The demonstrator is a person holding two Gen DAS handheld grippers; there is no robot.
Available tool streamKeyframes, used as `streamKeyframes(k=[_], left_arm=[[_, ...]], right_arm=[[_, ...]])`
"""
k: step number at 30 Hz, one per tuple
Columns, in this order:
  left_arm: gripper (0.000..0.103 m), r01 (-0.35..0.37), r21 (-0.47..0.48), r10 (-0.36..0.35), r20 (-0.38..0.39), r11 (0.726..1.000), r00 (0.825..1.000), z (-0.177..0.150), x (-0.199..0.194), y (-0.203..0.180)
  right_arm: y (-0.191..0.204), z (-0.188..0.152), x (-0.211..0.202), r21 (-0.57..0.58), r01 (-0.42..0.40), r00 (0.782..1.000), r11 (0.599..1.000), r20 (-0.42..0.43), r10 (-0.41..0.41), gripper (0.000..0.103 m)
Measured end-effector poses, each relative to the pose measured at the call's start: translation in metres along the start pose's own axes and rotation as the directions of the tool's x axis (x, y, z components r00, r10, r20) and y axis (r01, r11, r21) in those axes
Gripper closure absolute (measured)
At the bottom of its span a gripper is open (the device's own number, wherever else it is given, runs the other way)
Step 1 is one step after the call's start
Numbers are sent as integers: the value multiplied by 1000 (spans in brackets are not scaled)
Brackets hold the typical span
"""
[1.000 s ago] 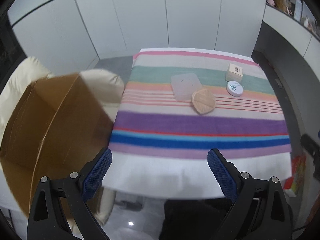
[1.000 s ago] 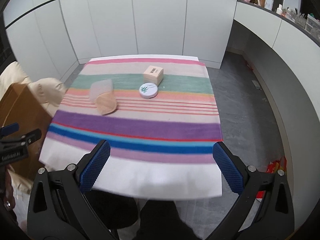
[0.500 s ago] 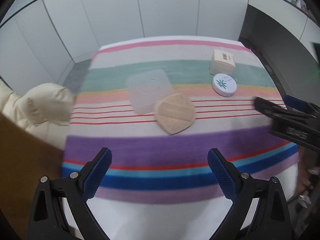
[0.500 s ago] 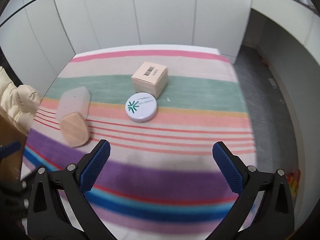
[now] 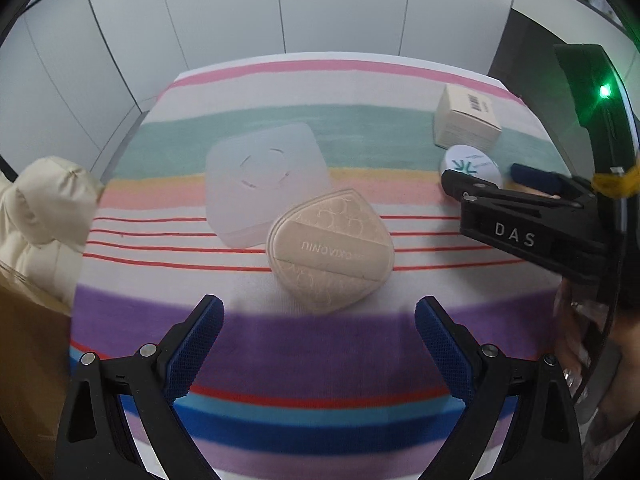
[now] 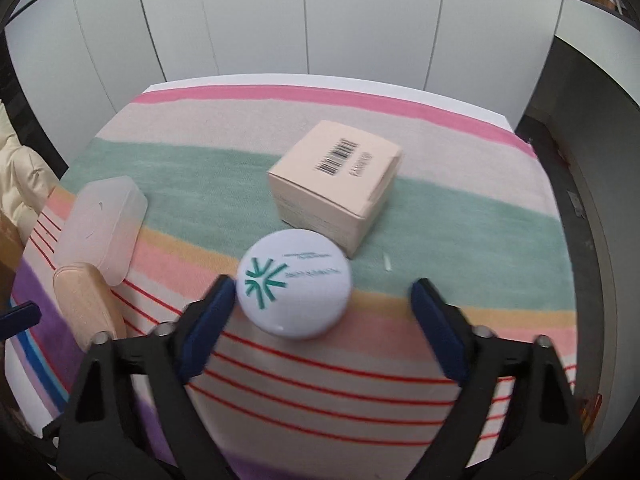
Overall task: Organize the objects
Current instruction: 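Grasp the white round compact with the right gripper while the left gripper grasps the beige sponge, then lift the compact with the right gripper and sponge with the left gripper toward the box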
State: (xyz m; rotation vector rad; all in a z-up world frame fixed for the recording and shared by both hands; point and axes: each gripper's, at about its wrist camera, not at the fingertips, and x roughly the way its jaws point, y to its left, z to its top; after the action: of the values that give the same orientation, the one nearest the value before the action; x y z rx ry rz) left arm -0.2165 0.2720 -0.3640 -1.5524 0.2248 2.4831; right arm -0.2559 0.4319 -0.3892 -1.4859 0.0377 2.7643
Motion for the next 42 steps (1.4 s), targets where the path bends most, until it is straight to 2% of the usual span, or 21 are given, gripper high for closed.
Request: streamKeyframes(k=[1, 3, 8, 9, 12, 16, 24, 29, 33, 42], left_arm=[[6, -8, 0, 8, 7, 1000, 1000, 1, 1, -1], [6, -36, 24, 35, 39, 999, 999, 4, 0, -7], [6, -41, 39, 37, 79, 998, 996, 18, 9, -16], [9, -43, 36, 40, 80, 998, 996, 20, 12, -17], [32, -22, 17, 21, 50, 1000, 999, 26, 24, -14], [37, -6, -24, 7, 37, 1000, 999, 25, 28, -6], [38, -11, -31, 12, 38, 999, 999, 29, 13, -2], [38, -2, -34, 4, 63, 999, 998, 35, -5, 0], [38, 7, -41, -5, 51, 999, 999, 40, -18, 2], [38, 1, -27, 2, 102, 1000, 995, 67, -82, 13]], right_arm=[[3, -1, 0, -12, 2, 1000, 1000, 12, -2, 42], [5, -2, 0, -22, 31, 999, 999, 23, -31, 43], [-14, -12, -10, 77, -6, 1000, 997, 21, 4, 43], [-19, -16, -12, 93, -14, 1000, 996, 20, 12, 43], [-28, -25, -19, 122, -17, 1000, 992, 10, 16, 43], [-36, -35, -26, 140, -19, 1000, 990, -6, 20, 43], [-33, -40, -36, 150, -7, 999, 989, -33, 12, 43], [-29, -33, -53, 157, 0, 1000, 988, -18, 3, 43], [-28, -25, -69, 158, 21, 1000, 987, -8, -20, 43], [-27, 5, -130, 156, 49, 997, 987, 49, -58, 43]])
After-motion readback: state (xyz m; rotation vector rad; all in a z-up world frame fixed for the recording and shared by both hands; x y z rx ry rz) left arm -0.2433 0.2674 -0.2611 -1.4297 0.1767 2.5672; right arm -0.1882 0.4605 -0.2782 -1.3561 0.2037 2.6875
